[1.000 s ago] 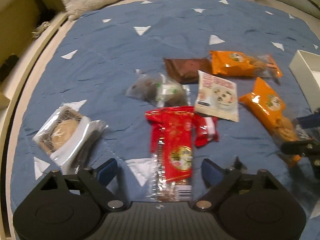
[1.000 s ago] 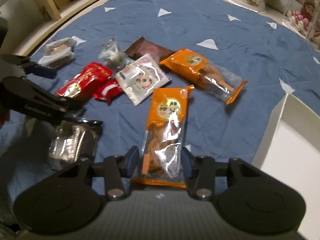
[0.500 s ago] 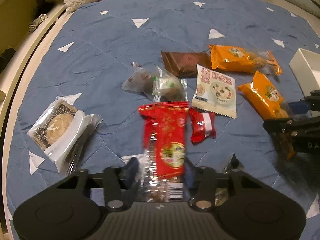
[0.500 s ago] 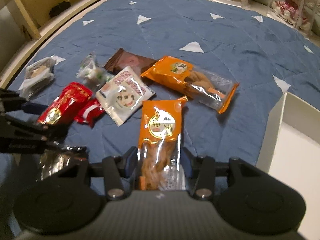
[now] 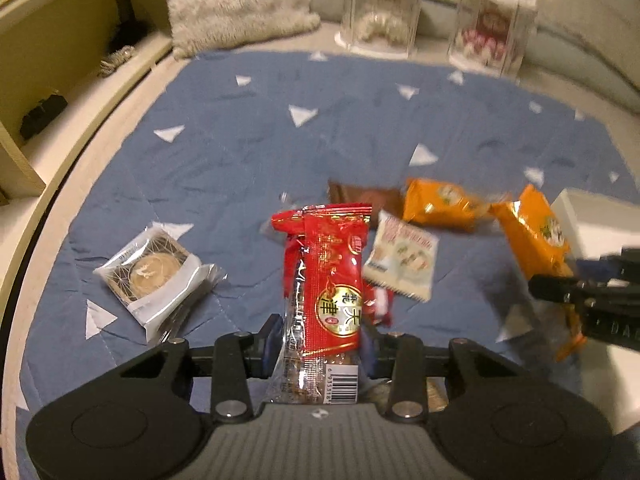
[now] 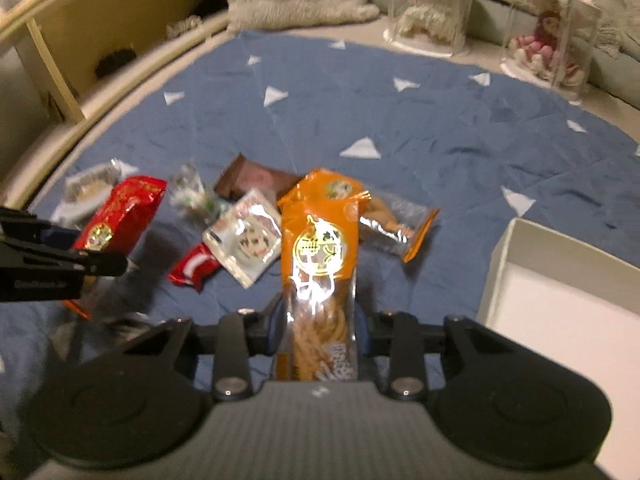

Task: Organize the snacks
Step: 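Close the left tool on the red bar while the right tool grasps the orange packet, then carry both snacks over the white box and release them inside, then withdraw both tools from the box toward the remaining snacks, then grasp the white mooncake with the left tool while the right tool grasps the foil cake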

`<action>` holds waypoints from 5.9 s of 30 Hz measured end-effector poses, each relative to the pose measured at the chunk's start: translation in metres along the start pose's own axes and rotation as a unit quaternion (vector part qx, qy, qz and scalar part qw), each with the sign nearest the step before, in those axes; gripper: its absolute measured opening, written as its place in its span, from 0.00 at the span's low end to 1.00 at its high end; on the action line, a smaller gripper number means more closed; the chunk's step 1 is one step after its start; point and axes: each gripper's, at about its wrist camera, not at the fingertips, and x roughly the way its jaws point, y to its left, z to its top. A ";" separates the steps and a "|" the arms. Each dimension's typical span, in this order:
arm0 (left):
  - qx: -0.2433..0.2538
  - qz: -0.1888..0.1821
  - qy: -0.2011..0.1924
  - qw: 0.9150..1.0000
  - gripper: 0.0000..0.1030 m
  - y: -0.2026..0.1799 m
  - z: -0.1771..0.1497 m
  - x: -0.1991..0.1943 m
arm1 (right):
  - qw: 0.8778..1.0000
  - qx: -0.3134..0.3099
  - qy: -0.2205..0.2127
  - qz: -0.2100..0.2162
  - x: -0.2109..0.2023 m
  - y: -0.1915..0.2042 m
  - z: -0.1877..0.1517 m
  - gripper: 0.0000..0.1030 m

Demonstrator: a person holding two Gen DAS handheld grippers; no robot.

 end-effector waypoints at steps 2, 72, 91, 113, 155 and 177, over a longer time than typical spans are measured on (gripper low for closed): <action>-0.009 -0.010 -0.014 1.000 0.40 -0.004 0.001 -0.012 | 1.000 0.011 -0.011 -0.001 -0.014 -0.002 -0.001 0.39; 0.036 -0.211 0.057 0.975 0.59 -0.240 -0.050 0.004 | 0.967 0.218 0.059 -0.117 -0.088 -0.168 -0.134 0.47; 0.097 -0.185 0.047 0.977 0.65 -0.241 -0.050 -0.004 | 0.964 0.212 0.068 -0.146 -0.093 -0.171 -0.135 0.63; 0.119 -0.181 0.035 0.976 0.98 -0.213 -0.058 -0.026 | 0.966 0.191 0.026 -0.170 -0.127 -0.154 -0.154 0.99; -0.065 -0.023 -0.032 0.997 1.00 0.056 -0.011 -0.023 | 0.992 0.088 -0.002 -0.086 -0.063 -0.024 -0.069 1.00; -0.208 0.123 0.000 0.970 1.00 0.108 0.020 0.048 | 0.998 -0.026 0.026 0.055 0.040 0.086 -0.047 1.00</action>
